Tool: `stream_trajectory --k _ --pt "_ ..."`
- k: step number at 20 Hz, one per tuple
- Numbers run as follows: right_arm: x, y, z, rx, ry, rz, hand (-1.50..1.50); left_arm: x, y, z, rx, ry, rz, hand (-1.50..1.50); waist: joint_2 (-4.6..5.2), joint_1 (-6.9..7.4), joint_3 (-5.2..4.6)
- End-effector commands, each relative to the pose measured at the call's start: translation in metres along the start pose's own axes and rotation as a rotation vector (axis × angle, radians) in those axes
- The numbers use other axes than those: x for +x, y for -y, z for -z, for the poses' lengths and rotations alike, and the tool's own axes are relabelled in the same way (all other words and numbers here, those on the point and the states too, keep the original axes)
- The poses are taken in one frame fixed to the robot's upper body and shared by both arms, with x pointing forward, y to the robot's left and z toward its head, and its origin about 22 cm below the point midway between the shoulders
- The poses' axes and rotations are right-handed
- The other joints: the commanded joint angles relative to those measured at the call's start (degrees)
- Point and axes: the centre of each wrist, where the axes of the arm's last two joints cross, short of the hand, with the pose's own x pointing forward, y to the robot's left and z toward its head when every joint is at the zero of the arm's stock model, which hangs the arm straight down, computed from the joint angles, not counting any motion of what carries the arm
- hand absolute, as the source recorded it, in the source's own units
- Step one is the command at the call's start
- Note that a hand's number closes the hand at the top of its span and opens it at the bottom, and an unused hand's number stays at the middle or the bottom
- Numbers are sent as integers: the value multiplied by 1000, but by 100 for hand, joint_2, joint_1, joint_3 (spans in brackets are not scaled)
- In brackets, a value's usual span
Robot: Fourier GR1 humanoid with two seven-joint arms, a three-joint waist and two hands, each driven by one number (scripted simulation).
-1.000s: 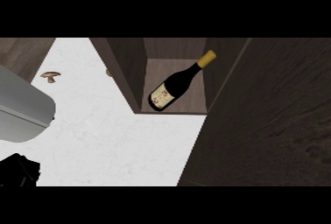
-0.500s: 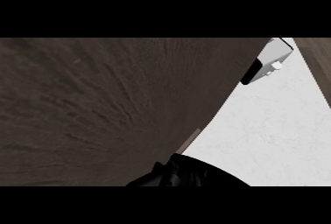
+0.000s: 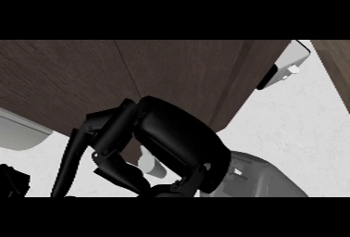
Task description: Pick up the wine, place it into the cabinet and close the cabinet
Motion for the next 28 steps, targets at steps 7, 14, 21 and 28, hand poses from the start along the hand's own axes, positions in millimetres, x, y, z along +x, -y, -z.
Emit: stream_trajectory --k 7,14,21,28 --pt "-41 44 25 -136 -30 69 150 5 -4 -19 -10 -4 17 150 0 32 2" --pt "-53 78 25 -199 -78 82 150 -7 -7 8 -2 -9 21 150 3 -72 2" --pt "-81 140 25 -290 -59 39 150 0 -7 12 -11 8 17 150 42 7 3" --pt "-64 174 18 -296 -54 -2 150 -11 -1 7 -28 3 12 150 63 42 0"
